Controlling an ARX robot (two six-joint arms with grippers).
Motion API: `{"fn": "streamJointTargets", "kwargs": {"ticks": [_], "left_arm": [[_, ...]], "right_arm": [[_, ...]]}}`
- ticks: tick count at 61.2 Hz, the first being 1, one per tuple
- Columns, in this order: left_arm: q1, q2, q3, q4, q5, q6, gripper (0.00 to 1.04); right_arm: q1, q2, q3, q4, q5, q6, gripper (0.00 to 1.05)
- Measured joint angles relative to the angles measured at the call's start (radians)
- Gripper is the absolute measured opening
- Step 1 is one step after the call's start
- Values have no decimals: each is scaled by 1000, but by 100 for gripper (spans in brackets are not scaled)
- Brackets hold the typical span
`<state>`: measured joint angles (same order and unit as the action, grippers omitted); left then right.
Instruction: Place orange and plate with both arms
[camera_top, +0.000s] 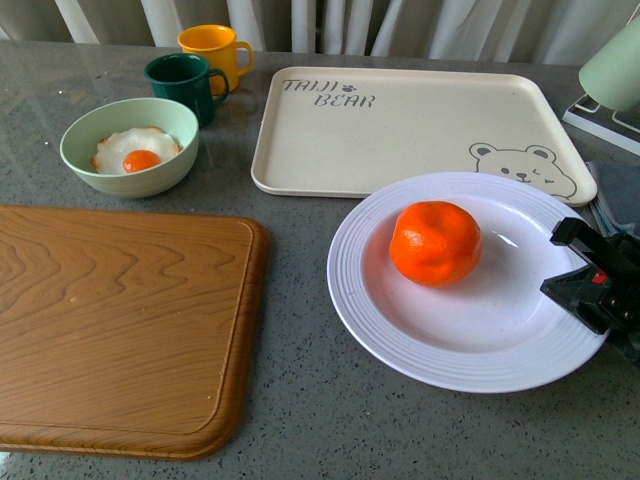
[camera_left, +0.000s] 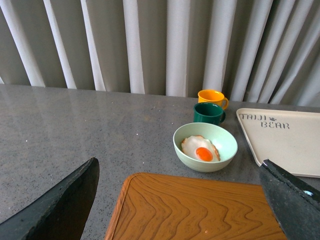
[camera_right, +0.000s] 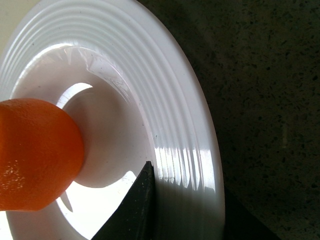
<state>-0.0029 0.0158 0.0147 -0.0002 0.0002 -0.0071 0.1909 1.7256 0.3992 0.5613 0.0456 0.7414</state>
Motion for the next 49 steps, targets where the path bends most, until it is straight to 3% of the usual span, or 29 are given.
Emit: {"fn": "streamJointTargets", "kwargs": {"ticks": [21, 49], "left_arm": [[0, 0, 0, 0, 0, 0, 96], [0, 0, 0, 0, 0, 0, 96]], "right_arm": [[-39, -34, -23, 58, -109, 56, 4], [-86, -65, -69, 146, -171, 83, 4]]}}
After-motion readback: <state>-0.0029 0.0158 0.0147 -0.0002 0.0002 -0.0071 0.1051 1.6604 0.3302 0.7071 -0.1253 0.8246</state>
